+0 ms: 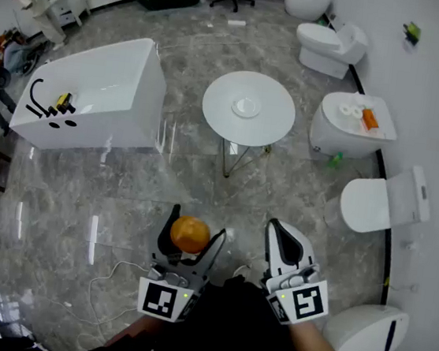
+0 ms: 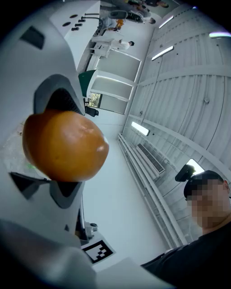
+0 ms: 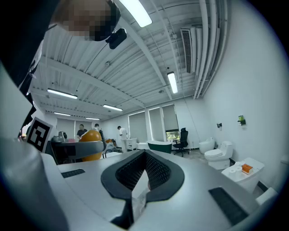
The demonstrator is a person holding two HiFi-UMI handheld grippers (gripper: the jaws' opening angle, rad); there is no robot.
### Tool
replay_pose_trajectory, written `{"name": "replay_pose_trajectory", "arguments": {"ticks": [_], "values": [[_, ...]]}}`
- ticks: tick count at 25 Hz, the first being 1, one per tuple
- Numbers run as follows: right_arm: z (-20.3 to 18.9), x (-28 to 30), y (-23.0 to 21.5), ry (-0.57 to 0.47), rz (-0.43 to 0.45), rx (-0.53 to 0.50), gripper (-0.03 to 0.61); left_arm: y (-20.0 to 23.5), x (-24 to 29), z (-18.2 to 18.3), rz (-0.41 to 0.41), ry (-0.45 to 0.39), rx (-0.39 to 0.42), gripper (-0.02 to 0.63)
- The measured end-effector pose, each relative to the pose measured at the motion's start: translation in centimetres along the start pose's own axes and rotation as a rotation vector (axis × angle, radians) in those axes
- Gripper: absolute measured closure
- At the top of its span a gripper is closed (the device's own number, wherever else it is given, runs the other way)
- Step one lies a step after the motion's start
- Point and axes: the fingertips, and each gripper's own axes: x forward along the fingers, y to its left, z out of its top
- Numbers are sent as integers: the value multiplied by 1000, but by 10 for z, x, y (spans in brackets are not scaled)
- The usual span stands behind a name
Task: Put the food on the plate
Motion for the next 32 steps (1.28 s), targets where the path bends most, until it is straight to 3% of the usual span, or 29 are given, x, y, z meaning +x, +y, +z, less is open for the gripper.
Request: {"name": "replay_pose_trajectory", "arguments": {"ticks": [9,15,21,26,32], "values": [[10,-11,0,-54,5,-73,574,-15,7,-1,1,-3,6,224],[11,-13,-10,-67,-6,-48,574,-28,12,-5,-3,-6,22,224],[0,-20,-27,-21,-62,-12,574,-38,13,-18,-10,22,-1,224],[-13,-18,-36,27,-45,-4,574,-39,23,-9,13,15,-54,224],[-22,-19,-36,65,-14,14,574,-42,26,-10,34,17,-27,224]]}}
